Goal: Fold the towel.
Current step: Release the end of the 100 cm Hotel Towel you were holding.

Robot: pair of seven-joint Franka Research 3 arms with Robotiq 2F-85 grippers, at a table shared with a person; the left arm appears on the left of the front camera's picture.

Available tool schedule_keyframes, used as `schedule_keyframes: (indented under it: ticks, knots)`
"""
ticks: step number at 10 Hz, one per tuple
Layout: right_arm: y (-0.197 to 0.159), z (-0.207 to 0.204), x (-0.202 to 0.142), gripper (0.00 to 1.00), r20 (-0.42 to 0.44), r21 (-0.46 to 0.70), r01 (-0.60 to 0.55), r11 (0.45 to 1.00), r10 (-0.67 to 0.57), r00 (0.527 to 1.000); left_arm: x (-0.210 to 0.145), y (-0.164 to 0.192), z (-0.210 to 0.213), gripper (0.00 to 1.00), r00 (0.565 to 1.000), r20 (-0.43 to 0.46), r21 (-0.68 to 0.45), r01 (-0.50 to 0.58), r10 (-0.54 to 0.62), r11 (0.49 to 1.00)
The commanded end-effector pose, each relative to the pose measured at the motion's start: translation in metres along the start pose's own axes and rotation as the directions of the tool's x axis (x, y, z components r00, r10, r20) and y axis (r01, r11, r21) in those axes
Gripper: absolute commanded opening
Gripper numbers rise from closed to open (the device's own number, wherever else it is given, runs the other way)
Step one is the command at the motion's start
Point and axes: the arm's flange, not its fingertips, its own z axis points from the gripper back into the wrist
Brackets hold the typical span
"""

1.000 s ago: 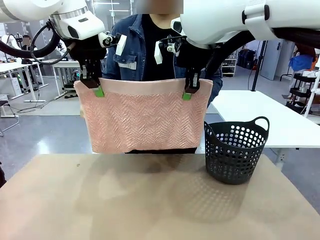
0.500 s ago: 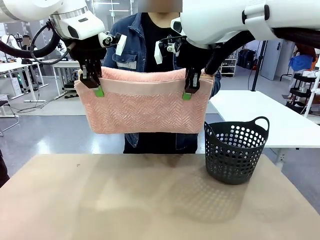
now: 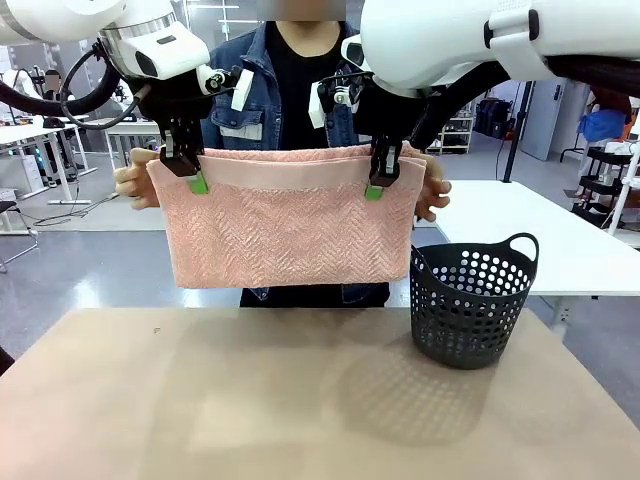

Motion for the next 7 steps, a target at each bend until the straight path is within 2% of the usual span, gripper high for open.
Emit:
schedule_keyframes:
  ticks: [1,7]
  knots:
    - [-0.0005,0.0028,-0.0023,0.00,-0.003,-0.006,-0.012,1.000,0.012,1.000,-0.0012,0.0003,0.0026,0.00,1.000,-0.010,0.009,0.005,-0.005,1.000]
    - [-0.0005,0.0028,-0.0023,0.00,-0.003,-0.006,-0.012,1.000,0.012,1.000,-0.0012,0.0003,0.0026,0.00,1.000,-0.010,0.009,0.005,-0.005,1.000]
